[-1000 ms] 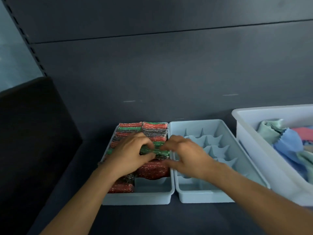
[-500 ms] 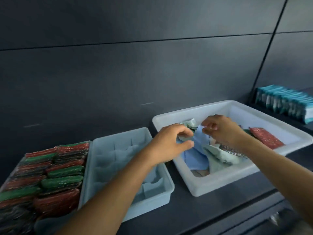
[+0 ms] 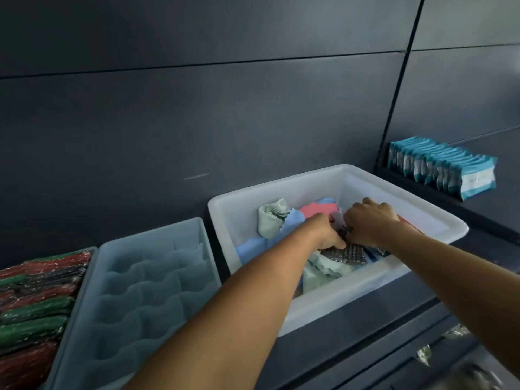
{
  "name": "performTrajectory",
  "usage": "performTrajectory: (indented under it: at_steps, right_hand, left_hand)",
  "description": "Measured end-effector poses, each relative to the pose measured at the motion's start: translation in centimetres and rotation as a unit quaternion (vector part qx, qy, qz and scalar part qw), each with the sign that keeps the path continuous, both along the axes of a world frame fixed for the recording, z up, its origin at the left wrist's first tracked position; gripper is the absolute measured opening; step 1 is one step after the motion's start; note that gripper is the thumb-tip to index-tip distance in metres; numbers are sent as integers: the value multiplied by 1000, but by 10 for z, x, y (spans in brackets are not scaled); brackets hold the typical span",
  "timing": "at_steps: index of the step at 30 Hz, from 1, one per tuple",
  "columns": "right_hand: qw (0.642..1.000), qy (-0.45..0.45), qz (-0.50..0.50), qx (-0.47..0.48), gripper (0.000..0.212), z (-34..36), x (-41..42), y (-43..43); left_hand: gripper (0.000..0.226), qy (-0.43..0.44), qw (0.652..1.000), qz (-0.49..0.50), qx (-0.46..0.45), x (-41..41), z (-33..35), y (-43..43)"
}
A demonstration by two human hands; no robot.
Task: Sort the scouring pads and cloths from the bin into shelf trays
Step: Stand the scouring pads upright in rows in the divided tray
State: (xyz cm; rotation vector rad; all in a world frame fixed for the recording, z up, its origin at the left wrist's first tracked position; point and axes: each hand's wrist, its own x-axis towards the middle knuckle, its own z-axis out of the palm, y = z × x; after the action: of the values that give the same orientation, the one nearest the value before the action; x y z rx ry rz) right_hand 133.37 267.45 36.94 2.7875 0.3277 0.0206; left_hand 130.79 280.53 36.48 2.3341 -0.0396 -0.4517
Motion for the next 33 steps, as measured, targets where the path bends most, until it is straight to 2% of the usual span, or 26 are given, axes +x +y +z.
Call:
performTrajectory:
  at_steps: [2, 4, 6, 9, 12, 15, 18, 21, 24, 27, 29, 31, 33]
  right_hand:
    - [999, -28, 21, 10, 31, -1, -1, 2]
    - [997, -49, 16, 63, 31, 3, -1, 5]
    - [984, -72, 8, 165, 33, 8, -2, 9]
    - [944, -136, 3, 302, 28, 21, -8, 18]
    - [894, -175, -13, 413, 24, 34, -15, 27]
    - [822, -123, 15, 556, 25, 44, -27, 47]
    - [758, -41, 49, 650, 21, 55, -46, 85]
    - [727, 32, 65, 683, 14, 62, -63, 124]
    - [720, 83, 83, 684, 15, 70, -80, 162]
    - [692, 127, 128, 699, 15, 76, -103, 202]
    - [652, 142, 157, 728, 15, 78, -119, 229]
    - [595, 164, 177, 767, 17, 78, -136, 253]
    - [553, 199, 200, 784, 3, 76, -152, 275]
  left_hand:
    - [53, 2, 999, 20, 32, 1, -2, 1]
    - [52, 12, 999, 17, 45, 0, -3, 3]
    - [47, 23, 1000, 14, 14, -3, -1, 4]
    - [43, 0, 996, 47, -72, -12, 4, 10]
    - [9, -54, 983, 96, -146, -21, 16, 43]
    - [12, -83, 967, 154, -185, -39, 32, 93]
    - [10, -110, 944, 188, -248, -70, 42, 137]
    - [14, -167, 926, 217, -262, -102, 46, 179]
    - [12, -219, 919, 232, -232, -137, 51, 221]
    - [13, -252, 913, 242, -213, -173, 52, 259]
    - [18, -259, 906, 260, -212, -197, 50, 284]
    - [21, -262, 893, 291, -224, -222, 48, 309]
    - [23, -280, 872, 330, -231, -246, 47, 335]
